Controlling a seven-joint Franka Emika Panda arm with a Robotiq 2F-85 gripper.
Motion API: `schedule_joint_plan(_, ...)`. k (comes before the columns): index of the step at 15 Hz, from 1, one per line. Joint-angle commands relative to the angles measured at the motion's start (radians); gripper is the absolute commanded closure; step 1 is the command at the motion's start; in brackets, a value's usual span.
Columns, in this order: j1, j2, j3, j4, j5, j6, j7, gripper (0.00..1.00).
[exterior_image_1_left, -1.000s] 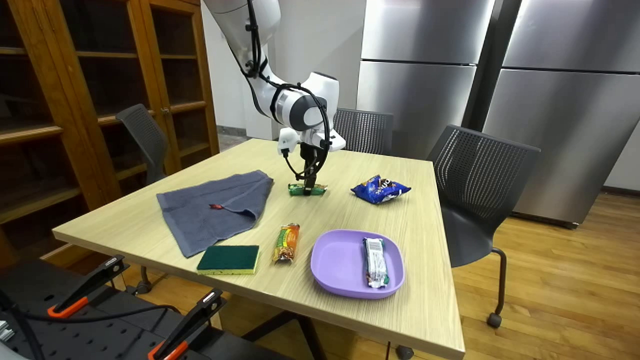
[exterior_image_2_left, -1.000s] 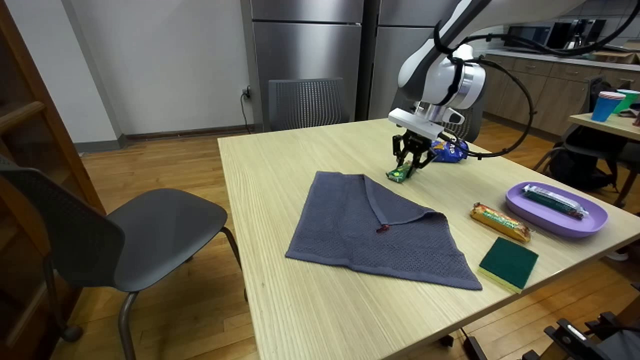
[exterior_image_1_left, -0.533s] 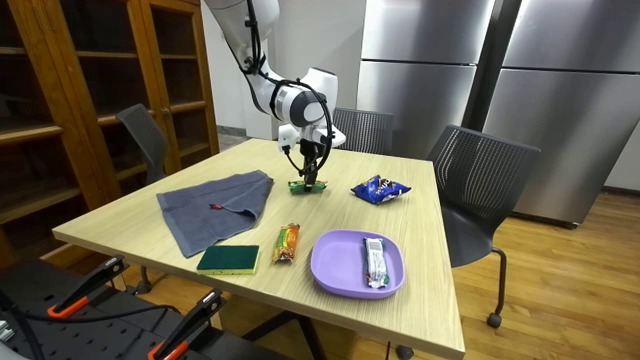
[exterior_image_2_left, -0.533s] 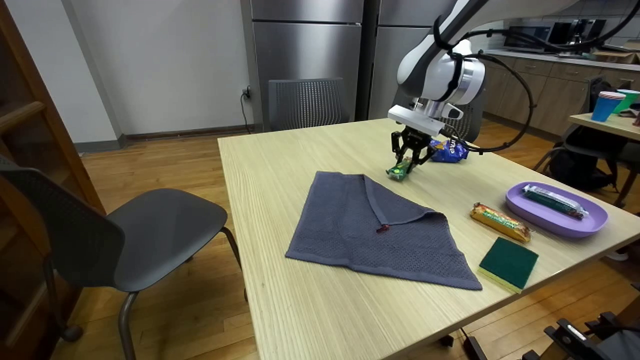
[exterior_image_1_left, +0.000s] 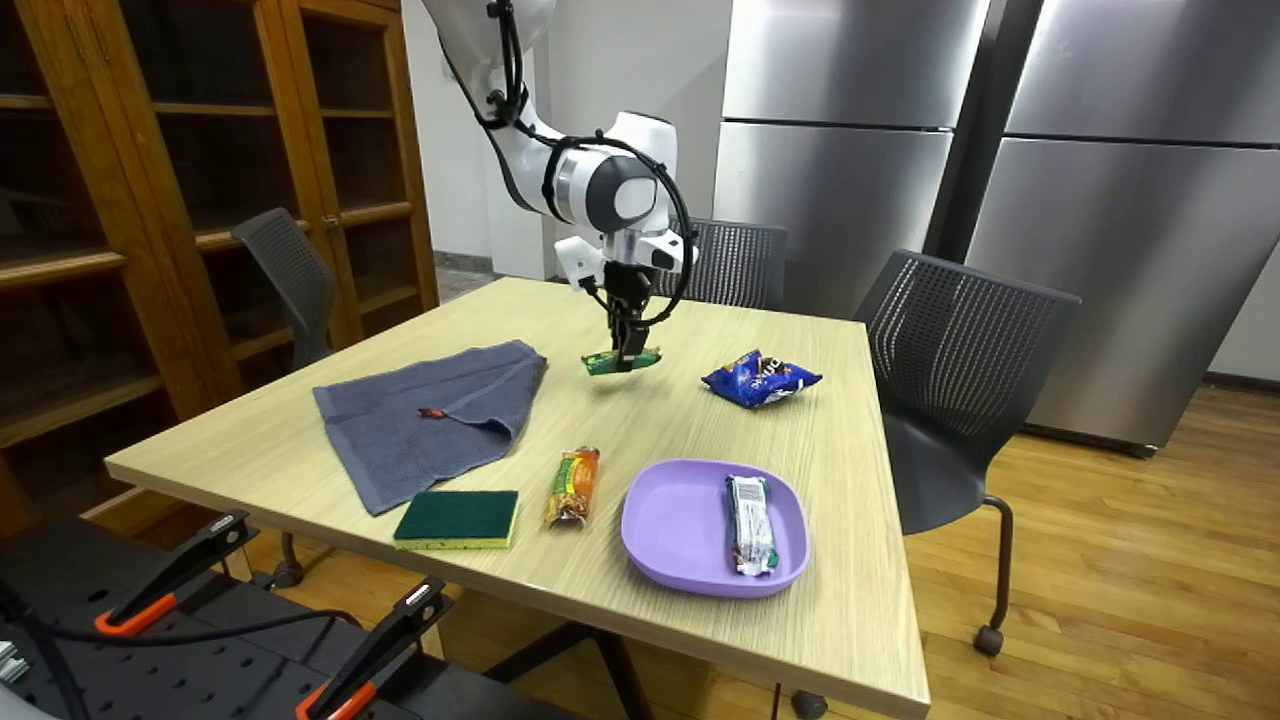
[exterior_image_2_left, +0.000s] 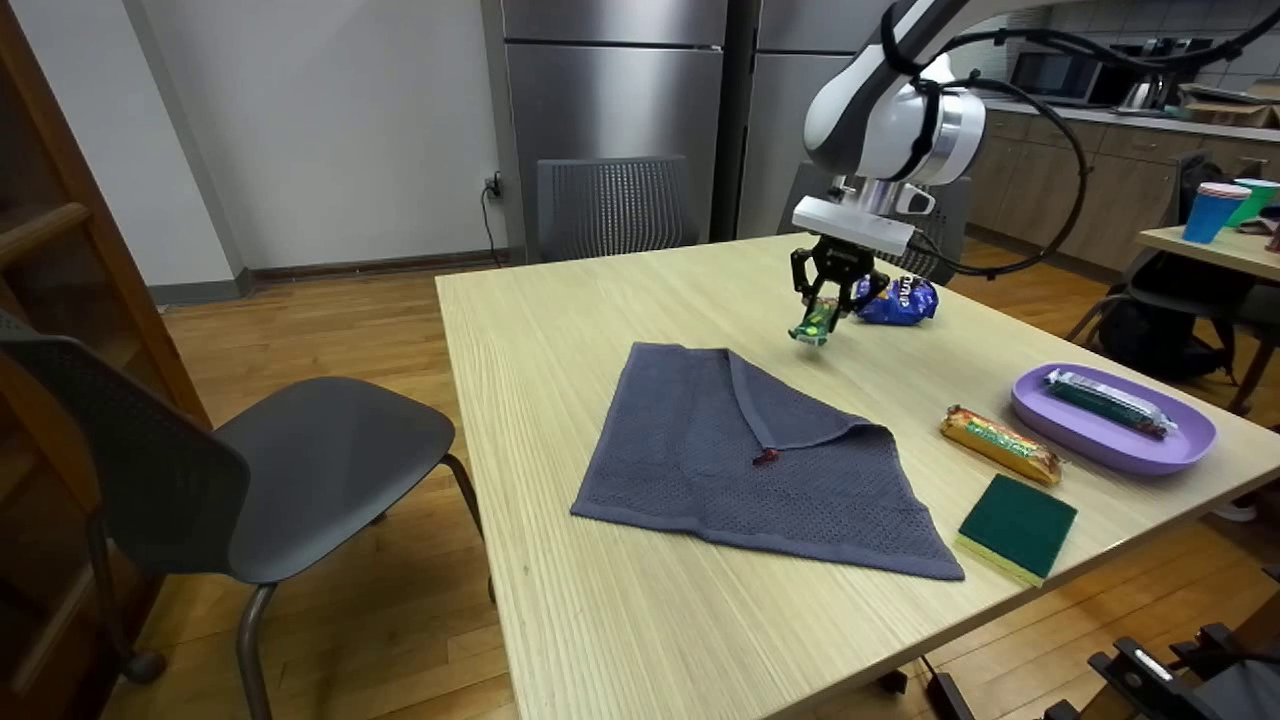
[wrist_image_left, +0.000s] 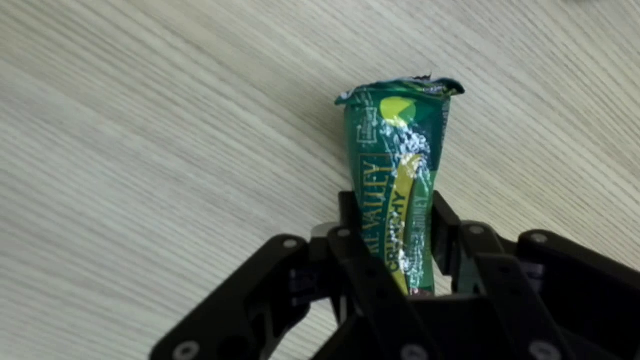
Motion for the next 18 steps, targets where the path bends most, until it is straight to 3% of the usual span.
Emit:
schedule_joint_plan(1, 0.000, -0.088, -0.019, -0.099, -0.042, -0.017, -0.091, 0.89)
schedule_joint_plan(9, -0.010, -0.197, -0.045, -0.280, -0.099, 0.064, -0.228, 0.89)
schedule_joint_plan(18, -0.029, -0.336, -0.044, -0.546, -0.093, 0.261, -0.304, 0.89)
